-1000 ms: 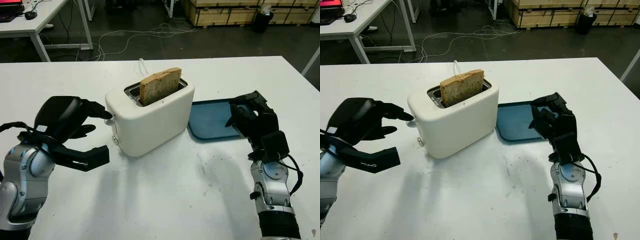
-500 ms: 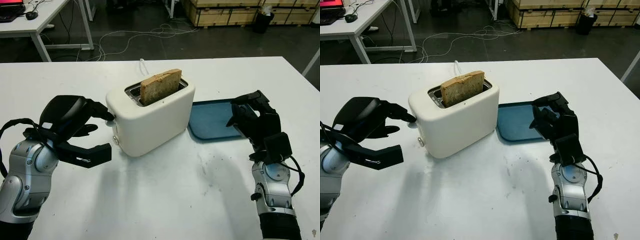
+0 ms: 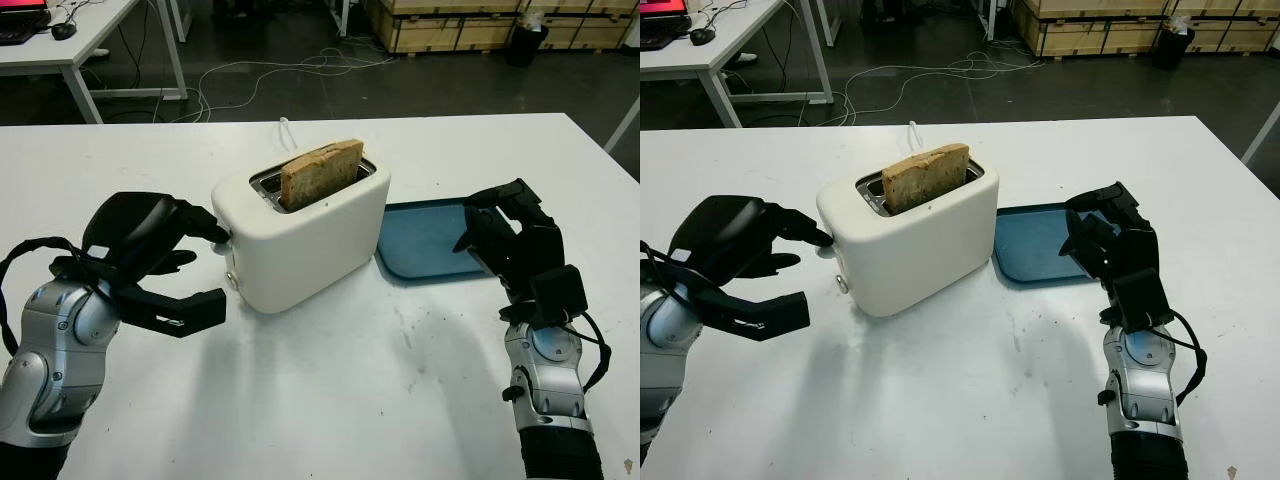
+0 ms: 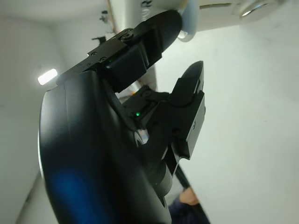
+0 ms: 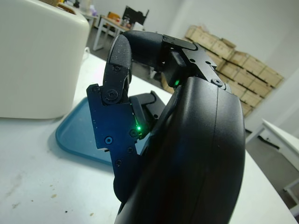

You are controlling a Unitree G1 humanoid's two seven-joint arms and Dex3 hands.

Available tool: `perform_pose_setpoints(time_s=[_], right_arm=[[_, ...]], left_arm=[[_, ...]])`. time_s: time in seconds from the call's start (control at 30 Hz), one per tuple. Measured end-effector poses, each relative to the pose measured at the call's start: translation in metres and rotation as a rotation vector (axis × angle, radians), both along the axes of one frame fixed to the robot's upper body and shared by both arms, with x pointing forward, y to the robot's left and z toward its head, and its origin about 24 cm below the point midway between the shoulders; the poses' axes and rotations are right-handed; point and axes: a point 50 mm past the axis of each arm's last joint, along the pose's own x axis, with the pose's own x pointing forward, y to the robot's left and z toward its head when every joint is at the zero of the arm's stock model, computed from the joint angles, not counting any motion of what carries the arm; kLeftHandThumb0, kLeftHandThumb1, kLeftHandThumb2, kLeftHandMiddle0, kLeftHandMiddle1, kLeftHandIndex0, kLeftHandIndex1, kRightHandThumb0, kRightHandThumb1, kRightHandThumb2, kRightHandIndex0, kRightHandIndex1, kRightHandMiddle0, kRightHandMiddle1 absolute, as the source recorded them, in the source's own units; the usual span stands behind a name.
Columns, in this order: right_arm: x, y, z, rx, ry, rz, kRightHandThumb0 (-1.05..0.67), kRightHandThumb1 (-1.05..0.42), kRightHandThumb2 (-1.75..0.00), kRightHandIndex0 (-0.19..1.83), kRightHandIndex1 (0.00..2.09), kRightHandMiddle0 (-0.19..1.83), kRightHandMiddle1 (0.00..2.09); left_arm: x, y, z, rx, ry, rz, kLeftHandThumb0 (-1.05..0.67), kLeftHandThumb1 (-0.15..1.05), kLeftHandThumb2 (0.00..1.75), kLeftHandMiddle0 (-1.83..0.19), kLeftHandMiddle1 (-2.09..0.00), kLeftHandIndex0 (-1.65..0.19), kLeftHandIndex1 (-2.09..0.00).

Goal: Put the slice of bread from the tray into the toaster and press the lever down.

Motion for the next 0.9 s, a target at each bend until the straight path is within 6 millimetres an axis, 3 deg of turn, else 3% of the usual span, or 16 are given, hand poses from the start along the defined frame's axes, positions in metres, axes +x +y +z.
perform_pose_setpoints(time_s=[0.13, 0.3, 0.37, 0.43, 0.57, 0.6, 0.77, 0.8, 0.9], right_arm=[[0.000, 0.000, -0.001, -0.002, -0.002, 0.005, -0.27, -0.92, -0.42, 0.81, 1.75, 0.50, 1.75], [0.000, -0.004, 0.001, -0.036, -0.013, 0.023, -0.25, -0.92, -0.43, 0.83, 1.75, 0.50, 1.74], [0.000, -0.008, 0.002, -0.062, -0.016, 0.027, -0.25, -0.92, -0.43, 0.84, 1.75, 0.51, 1.74], [-0.001, -0.014, 0.005, -0.085, -0.022, 0.027, -0.24, -0.92, -0.44, 0.85, 1.75, 0.51, 1.74], [-0.002, -0.023, 0.009, -0.121, -0.034, 0.031, -0.23, -0.92, -0.43, 0.85, 1.75, 0.60, 1.50], [-0.002, -0.024, 0.010, -0.125, -0.036, 0.032, -0.23, -0.92, -0.43, 0.85, 1.75, 0.61, 1.49], [-0.003, -0.024, 0.011, -0.133, -0.039, 0.043, -0.23, -0.92, -0.44, 0.85, 1.75, 0.52, 1.69], [-0.003, -0.024, 0.011, -0.133, -0.039, 0.045, -0.23, -0.92, -0.44, 0.85, 1.75, 0.52, 1.72], [-0.003, -0.024, 0.012, -0.135, -0.042, 0.048, -0.25, -0.92, -0.43, 0.85, 1.75, 0.51, 1.73]], left_arm=[[-0.007, -0.006, -0.021, -0.046, 0.051, 0.030, 0.17, 0.88, 0.06, -1.16, -1.28, -1.14, -0.01], [-0.014, -0.013, -0.035, -0.131, 0.073, 0.072, 0.16, 0.91, 0.12, -1.10, -1.11, -1.13, 0.00], [-0.014, -0.014, -0.038, -0.135, 0.081, 0.073, 0.15, 0.90, 0.16, -1.14, -0.91, -1.13, 0.00], [-0.014, -0.015, -0.040, -0.131, 0.079, 0.076, 0.13, 0.84, 0.30, -1.19, -0.65, -1.14, 0.00], [-0.013, -0.017, -0.044, -0.128, 0.079, 0.089, 0.12, 0.79, 0.42, -1.20, -0.48, -1.13, 0.00], [-0.013, -0.017, -0.045, -0.131, 0.081, 0.092, 0.15, 0.78, 0.43, -1.26, -0.50, -1.14, 0.00], [-0.011, -0.017, -0.047, -0.137, 0.087, 0.100, 0.22, 0.79, 0.42, -1.07, -1.25, -1.11, 0.00], [-0.011, -0.017, -0.048, -0.141, 0.085, 0.103, 0.23, 0.79, 0.43, -1.06, -1.30, -1.11, 0.00], [-0.007, -0.015, -0.050, -0.176, 0.084, 0.111, 0.23, 0.77, 0.52, -1.07, -1.12, -1.13, -0.01]])
